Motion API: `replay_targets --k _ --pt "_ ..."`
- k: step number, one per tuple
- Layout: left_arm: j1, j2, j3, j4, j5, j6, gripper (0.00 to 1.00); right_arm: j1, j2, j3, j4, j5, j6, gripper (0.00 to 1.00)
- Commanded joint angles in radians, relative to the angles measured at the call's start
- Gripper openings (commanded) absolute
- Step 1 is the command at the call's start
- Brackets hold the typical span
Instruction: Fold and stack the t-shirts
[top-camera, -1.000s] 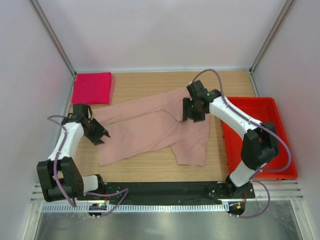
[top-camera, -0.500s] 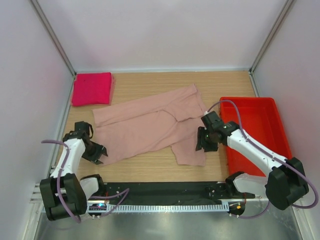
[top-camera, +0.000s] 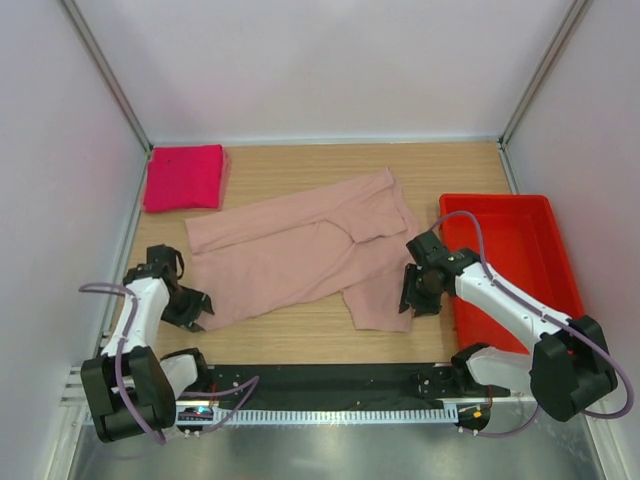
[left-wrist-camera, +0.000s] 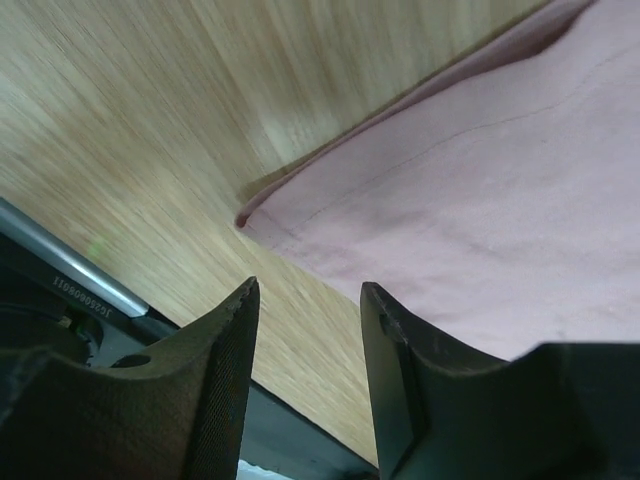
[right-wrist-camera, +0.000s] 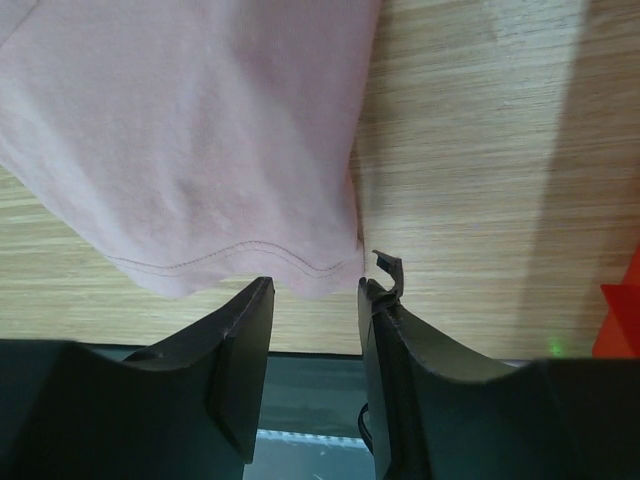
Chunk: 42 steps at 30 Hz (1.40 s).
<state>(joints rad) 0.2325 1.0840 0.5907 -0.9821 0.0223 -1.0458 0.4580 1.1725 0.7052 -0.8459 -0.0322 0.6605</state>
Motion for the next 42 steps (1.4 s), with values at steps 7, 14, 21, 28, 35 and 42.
replay_targets --k 7,14,21,28,35,42 --pt "0.008 0.016 0.199 -0.101 -0.127 0.121 0.59 -0.036 0.098 -0.018 0.079 -0.055 0.097 0.48" --pt "0.013 0.011 0.078 -0.067 -0.028 0.020 0.58 -0.050 0.102 -0.018 0.093 -0.055 0.087 0.48" --pt "0.060 0.027 -0.031 0.002 0.039 -0.036 0.54 -0.051 0.078 -0.044 0.102 -0.071 0.097 0.48" --pt "0.093 0.045 -0.028 0.028 0.007 -0.033 0.50 -0.051 0.096 -0.039 0.123 -0.077 0.094 0.48" --pt "0.133 0.073 -0.014 0.046 -0.010 -0.016 0.47 -0.053 0.127 -0.012 0.123 -0.075 0.083 0.48" --pt "0.145 0.100 -0.038 0.106 -0.009 -0.030 0.36 -0.051 0.150 -0.019 0.125 -0.072 0.087 0.48"
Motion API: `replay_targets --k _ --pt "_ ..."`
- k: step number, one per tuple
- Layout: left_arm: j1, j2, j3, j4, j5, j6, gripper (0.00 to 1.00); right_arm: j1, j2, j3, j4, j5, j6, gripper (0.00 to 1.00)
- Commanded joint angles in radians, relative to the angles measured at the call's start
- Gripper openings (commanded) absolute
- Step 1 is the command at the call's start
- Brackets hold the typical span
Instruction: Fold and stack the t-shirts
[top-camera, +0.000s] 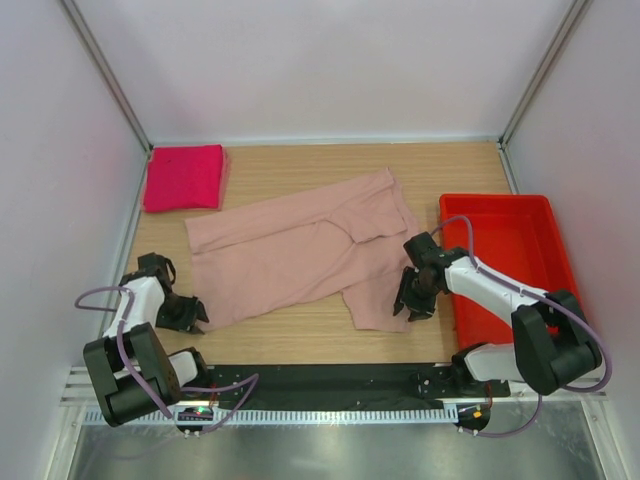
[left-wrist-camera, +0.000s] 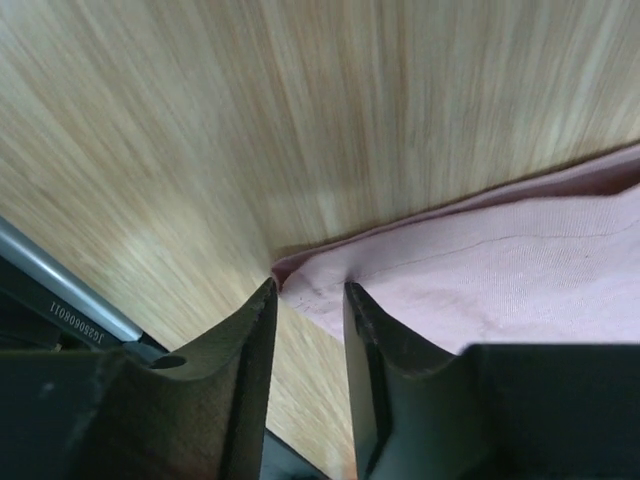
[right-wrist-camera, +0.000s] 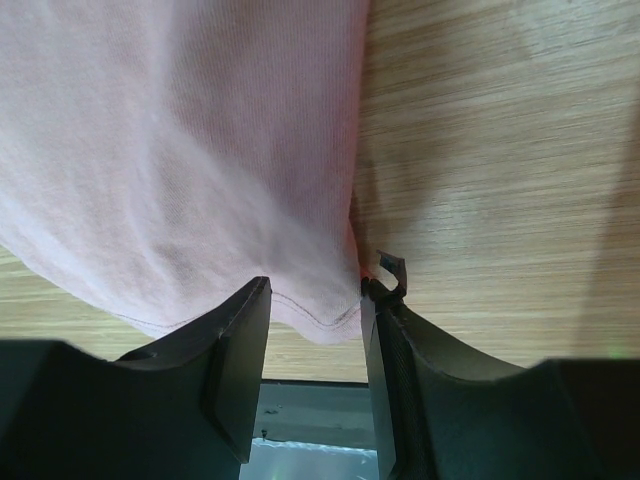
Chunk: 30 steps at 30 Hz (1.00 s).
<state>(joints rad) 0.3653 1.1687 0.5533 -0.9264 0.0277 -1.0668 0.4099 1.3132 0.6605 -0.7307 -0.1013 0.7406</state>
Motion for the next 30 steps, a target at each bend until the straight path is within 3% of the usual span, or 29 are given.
replay_targets --k 1,5,16,18,19,22,30 --pt "0.012 0.019 -0.004 0.063 -0.012 -0.005 0.33 -0.003 0.009 0.025 0.007 0.000 0.006 0.48" --pt "0.012 0.025 -0.015 0.069 0.011 -0.005 0.13 -0.002 0.006 0.028 -0.007 0.009 0.009 0.48" --pt "0.012 0.042 -0.009 0.049 0.023 0.005 0.01 -0.003 0.031 0.030 -0.015 0.000 0.000 0.52" --pt "0.012 0.033 0.005 0.017 0.014 0.005 0.06 -0.003 0.031 0.030 -0.012 -0.003 -0.003 0.52" --pt "0.012 0.031 0.010 0.008 0.003 0.004 0.22 -0.005 0.028 0.030 -0.010 -0.008 0.000 0.53" --pt "0.012 0.029 0.026 -0.018 -0.020 0.004 0.40 -0.003 0.023 0.031 0.004 -0.017 -0.001 0.53" --pt "0.023 0.037 -0.001 0.012 -0.020 -0.022 0.43 -0.003 0.026 0.028 0.014 -0.026 -0.006 0.53"
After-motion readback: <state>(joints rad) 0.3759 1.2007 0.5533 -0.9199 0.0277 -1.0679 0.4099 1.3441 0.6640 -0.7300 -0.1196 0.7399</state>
